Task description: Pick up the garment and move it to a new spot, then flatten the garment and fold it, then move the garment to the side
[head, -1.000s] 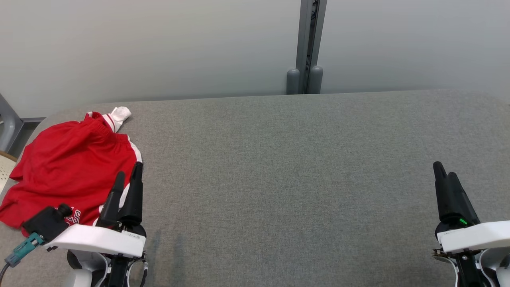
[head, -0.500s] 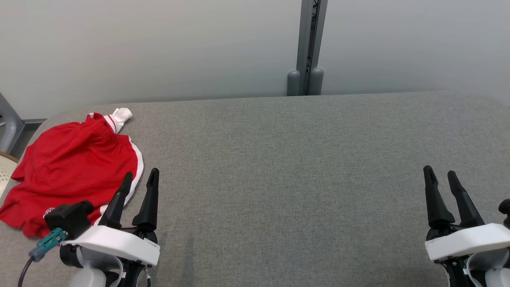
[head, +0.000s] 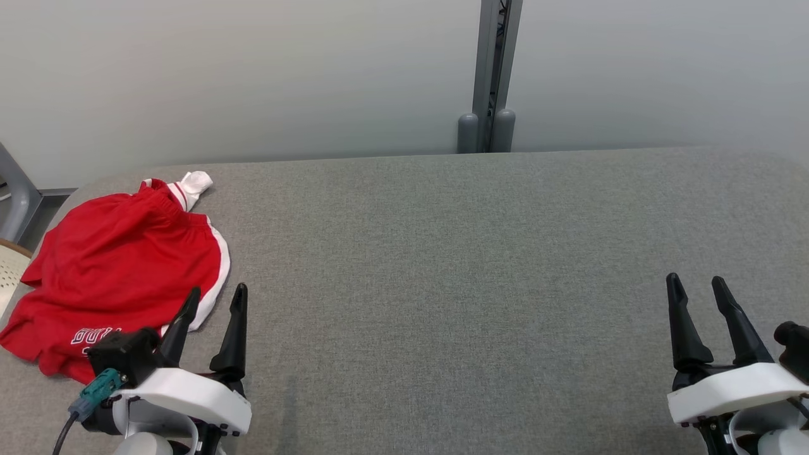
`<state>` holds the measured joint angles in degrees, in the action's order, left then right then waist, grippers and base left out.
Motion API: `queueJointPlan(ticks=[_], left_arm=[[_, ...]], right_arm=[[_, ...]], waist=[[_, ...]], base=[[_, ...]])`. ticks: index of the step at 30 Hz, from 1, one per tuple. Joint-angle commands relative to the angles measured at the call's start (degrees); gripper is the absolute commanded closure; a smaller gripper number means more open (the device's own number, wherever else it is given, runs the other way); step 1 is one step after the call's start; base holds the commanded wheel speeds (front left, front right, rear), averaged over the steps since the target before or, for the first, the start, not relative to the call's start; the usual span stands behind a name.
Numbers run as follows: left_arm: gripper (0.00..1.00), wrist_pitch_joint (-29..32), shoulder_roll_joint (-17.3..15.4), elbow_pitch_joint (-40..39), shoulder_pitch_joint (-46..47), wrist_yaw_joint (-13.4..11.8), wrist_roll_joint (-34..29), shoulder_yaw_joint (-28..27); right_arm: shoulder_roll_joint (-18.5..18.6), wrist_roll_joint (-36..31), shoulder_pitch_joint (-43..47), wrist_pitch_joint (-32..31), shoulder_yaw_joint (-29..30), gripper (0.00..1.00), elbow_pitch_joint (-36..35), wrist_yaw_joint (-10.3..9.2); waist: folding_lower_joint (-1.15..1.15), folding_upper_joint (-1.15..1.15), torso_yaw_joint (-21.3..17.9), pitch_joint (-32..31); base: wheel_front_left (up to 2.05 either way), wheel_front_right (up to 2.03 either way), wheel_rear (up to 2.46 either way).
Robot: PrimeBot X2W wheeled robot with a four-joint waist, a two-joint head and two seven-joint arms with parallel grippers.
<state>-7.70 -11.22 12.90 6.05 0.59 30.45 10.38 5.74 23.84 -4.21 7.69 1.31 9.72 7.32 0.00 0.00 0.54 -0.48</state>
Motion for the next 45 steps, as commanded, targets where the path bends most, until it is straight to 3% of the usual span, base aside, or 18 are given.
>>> queueJointPlan(ticks=[1,10,22,45], left_arm=[[0.0,-0.62,-0.77,-0.11,1.61,-0.37,-1.64,0.23],[0.0,-1.94,-0.99,1.35,1.11,-1.27,-5.14,0.75],[0.0,-3.68,-0.18,2.98,0.77,-0.19,-8.5,0.1],[0.0,-6.16,2.06,8.48,1.18,2.07,-13.42,-2.41]], right_arm=[[0.28,-1.87,-0.55,0.65,0.21,0.0,-0.21,0.2],[-0.4,-6.8,-0.36,1.96,0.45,0.0,1.68,0.22],[-0.96,-11.25,-0.28,3.75,0.82,0.0,3.5,0.23],[-1.18,-13.22,0.14,6.18,0.16,0.0,5.52,0.21]], waist=[[0.0,0.0,0.01,-0.03],[0.0,0.0,0.07,-0.2],[0.0,0.0,0.35,-0.53],[0.0,0.0,0.41,-1.26]], base=[[0.0,0.0,0.0],[0.0,0.0,0.0],[0.0,0.0,0.0],[0.0,0.0,0.0]])
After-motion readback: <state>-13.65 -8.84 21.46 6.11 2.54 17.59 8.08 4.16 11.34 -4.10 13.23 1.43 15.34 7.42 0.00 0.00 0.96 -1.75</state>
